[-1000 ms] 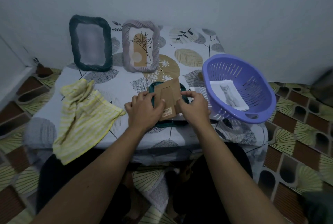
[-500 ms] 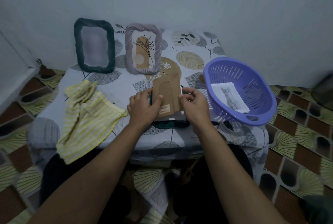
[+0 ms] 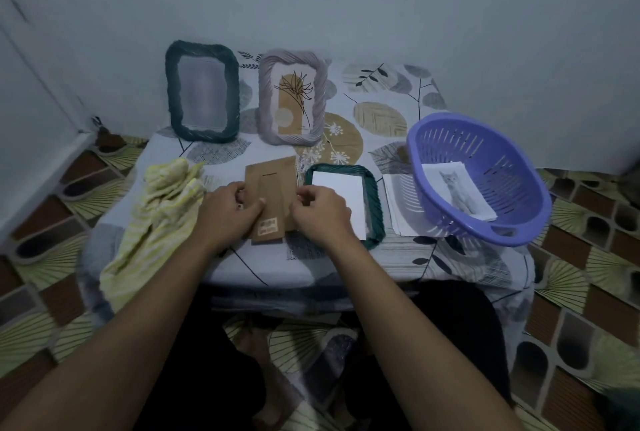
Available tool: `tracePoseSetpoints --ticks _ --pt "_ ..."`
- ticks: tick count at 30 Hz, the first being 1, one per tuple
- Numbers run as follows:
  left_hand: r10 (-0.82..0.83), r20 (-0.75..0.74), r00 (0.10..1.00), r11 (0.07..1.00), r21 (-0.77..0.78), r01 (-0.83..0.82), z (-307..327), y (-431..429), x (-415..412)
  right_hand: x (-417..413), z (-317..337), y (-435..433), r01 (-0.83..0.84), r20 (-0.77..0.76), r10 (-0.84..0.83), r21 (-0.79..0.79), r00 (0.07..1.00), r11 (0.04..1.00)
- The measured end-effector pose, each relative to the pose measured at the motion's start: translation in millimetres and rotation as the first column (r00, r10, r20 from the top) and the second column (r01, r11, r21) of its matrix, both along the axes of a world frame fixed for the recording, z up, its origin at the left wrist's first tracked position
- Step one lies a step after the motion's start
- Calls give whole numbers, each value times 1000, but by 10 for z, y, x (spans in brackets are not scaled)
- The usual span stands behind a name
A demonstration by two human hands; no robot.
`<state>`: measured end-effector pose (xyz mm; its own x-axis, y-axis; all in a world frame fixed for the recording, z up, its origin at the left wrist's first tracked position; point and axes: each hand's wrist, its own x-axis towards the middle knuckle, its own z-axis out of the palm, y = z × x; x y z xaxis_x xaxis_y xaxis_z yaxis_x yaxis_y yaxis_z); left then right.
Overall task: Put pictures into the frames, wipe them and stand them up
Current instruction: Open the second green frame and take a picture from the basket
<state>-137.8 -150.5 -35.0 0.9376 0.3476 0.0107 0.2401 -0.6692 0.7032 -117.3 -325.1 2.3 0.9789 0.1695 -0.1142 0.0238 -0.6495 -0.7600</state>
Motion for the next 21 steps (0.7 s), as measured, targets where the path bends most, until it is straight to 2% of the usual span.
tracePoseSetpoints --ticks 5,9,15,18,21 --pt "20 -35 999 997 69 -17 22 179 -18 -26 -35 227 -107 -14 106 -187 994 977" --pt "60 -136 989 988 149 -40 -10 242 -8 -80 -17 280 -229 -29 233 -343 972 911" --pt "87 -188 978 968 250 -38 11 184 -19 -72 -57 270 -254 61 346 -564 936 786" --pt "97 -187 978 957 287 -40 15 150 -22 -57 -55 256 -260 80 376 -590 923 764" --pt "88 -101 991 927 372 -45 36 83 -9 -31 -50 184 -263 122 379 -529 917 807"
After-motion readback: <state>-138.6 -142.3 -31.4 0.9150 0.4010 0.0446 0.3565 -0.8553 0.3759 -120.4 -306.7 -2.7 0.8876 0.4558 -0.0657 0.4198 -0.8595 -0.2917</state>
